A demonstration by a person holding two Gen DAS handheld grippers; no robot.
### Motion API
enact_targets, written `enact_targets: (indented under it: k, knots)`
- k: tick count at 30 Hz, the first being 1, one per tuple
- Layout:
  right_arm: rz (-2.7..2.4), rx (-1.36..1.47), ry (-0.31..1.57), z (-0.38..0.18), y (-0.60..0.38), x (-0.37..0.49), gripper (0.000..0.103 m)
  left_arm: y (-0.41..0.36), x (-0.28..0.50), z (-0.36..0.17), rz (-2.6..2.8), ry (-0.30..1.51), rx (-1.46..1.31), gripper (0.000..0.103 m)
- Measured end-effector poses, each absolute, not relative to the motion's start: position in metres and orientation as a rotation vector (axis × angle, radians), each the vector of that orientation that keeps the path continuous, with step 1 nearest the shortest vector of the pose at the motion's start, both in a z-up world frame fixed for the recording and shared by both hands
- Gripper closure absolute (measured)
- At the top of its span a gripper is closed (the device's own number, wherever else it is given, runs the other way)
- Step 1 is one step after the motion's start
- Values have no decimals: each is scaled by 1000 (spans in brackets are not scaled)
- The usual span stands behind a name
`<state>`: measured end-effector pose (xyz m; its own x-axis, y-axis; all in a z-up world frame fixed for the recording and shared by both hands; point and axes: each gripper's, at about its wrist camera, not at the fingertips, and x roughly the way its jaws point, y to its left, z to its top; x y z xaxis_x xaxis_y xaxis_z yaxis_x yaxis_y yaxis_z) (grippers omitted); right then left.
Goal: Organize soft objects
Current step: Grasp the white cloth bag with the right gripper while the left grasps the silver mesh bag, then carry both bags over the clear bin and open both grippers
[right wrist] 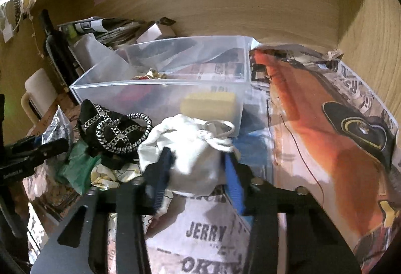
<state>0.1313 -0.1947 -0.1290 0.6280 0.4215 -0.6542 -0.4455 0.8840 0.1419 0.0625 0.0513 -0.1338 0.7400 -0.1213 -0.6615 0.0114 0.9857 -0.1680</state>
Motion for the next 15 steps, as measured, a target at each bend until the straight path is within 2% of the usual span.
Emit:
enact_targets:
  k: [5, 15]
  knots:
    - [490, -36, 708, -126, -195, 128, 81, 53, 58, -129, -64, 711, -161, 63]
    - [474, -4, 619, -100, -210, 117, 84, 59, 46, -104, -41, 636, -161, 65]
